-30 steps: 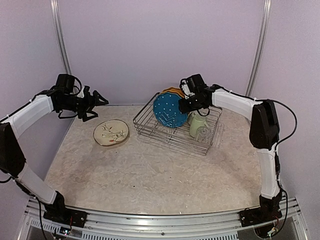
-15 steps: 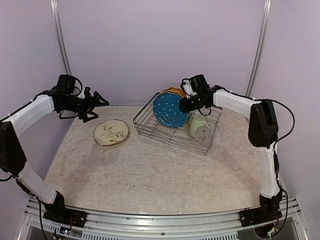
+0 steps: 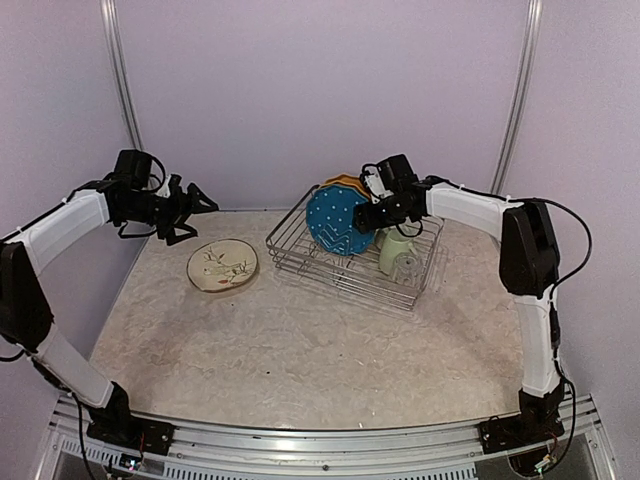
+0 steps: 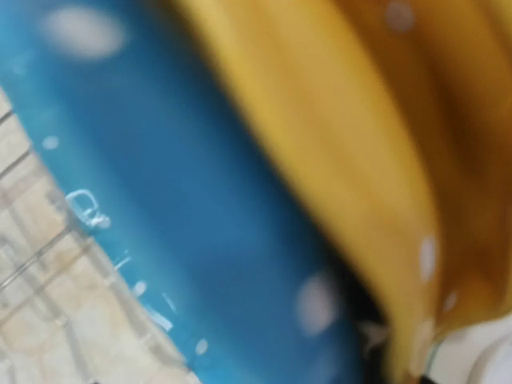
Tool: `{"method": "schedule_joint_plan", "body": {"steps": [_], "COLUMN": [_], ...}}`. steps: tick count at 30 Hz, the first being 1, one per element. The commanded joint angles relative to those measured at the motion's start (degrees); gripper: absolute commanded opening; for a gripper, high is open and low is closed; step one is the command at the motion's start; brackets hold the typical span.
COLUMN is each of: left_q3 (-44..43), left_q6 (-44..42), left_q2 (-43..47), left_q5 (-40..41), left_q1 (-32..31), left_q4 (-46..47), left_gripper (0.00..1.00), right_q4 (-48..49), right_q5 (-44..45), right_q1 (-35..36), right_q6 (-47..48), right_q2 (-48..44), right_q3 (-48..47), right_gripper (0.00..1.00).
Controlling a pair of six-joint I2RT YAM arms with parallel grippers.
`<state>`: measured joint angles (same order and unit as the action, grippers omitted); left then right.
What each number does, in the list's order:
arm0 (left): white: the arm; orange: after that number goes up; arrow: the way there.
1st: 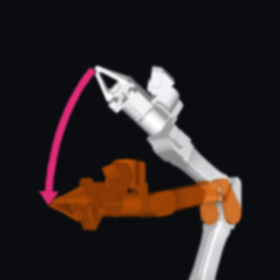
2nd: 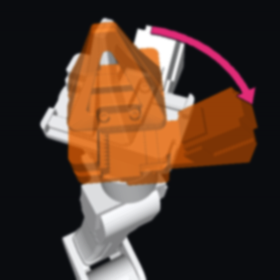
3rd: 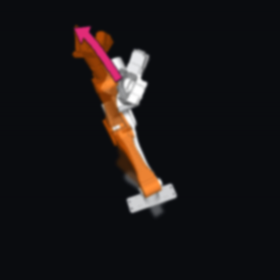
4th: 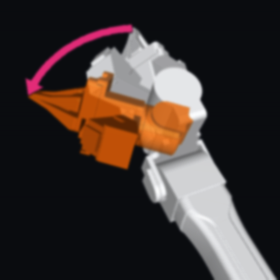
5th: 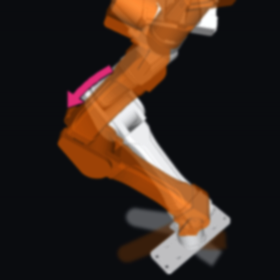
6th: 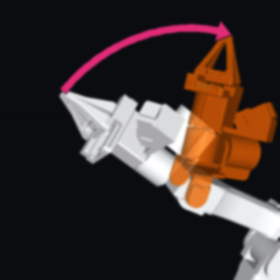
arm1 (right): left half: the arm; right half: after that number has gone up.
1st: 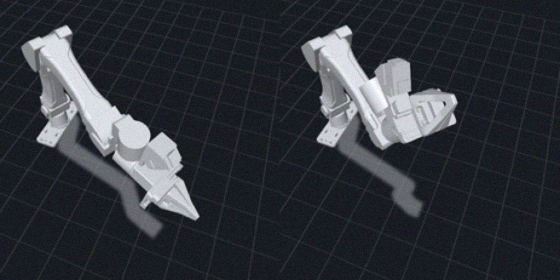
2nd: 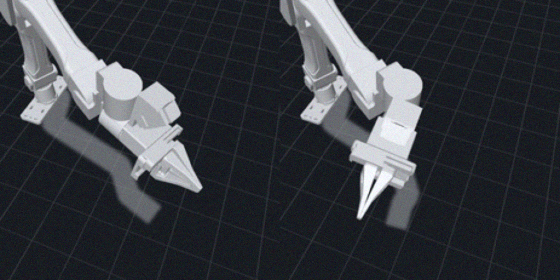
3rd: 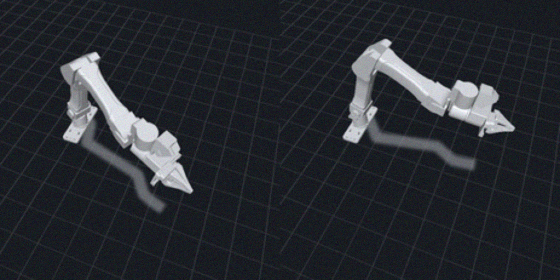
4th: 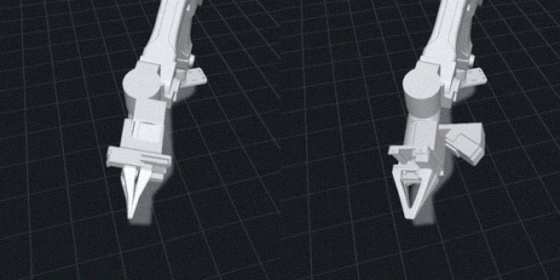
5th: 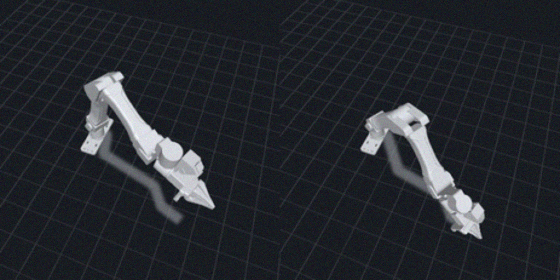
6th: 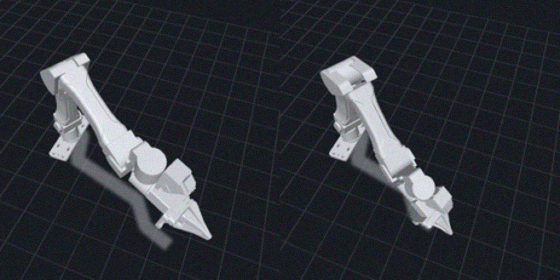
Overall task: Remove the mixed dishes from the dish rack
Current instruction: Grab the plate from the dish rack.
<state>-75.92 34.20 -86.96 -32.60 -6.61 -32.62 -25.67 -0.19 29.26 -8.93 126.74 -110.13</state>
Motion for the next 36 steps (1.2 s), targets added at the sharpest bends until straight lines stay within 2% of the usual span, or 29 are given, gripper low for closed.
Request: {"method": "schedule_joint_plan", "body": {"steps": [1,4,9,20,26,36], "left_q3": [-1.2,-1.2,-1.2,-1.2,-1.1,-1.3], "left_q6": [-0.4,-0.3,-0.4,-0.3,-0.3,-0.4], "left_q2": [-1.3,-1.5,-1.6,-2.1,-2.0,-2.0], "left_q5": [-0.9,-0.8,-0.7,-1.0,-1.1,-1.2], "left_q1": [0.2,0.2,0.2,0.2,0.2,0.2], "left_q4": [-0.6,-0.5,-0.5,-0.4,-0.5,-0.7], "left_gripper": [0.91,0.91,0.91,0.91,0.91,0.91], "right_q4": [-1.2,-1.3,0.8,-0.9,0.0,0.0], "right_q5": [-0.4,0.4,1.9,1.8,0.3,-5.4], "right_q1": [2.2,2.5,2.7,2.7,2.3,0.5], "right_q6": [-0.5,-0.7,-1.1,0.7,2.7,7.9], "right_q2": [-5.3,-5.6,-6.9,-3.0,-0.8,2.8], "right_q3": [2.4,3.1,5.3,1.1,-0.4,-3.2], "right_gripper": [0.82,0.83,0.79,0.72,0.67,0.67]}}
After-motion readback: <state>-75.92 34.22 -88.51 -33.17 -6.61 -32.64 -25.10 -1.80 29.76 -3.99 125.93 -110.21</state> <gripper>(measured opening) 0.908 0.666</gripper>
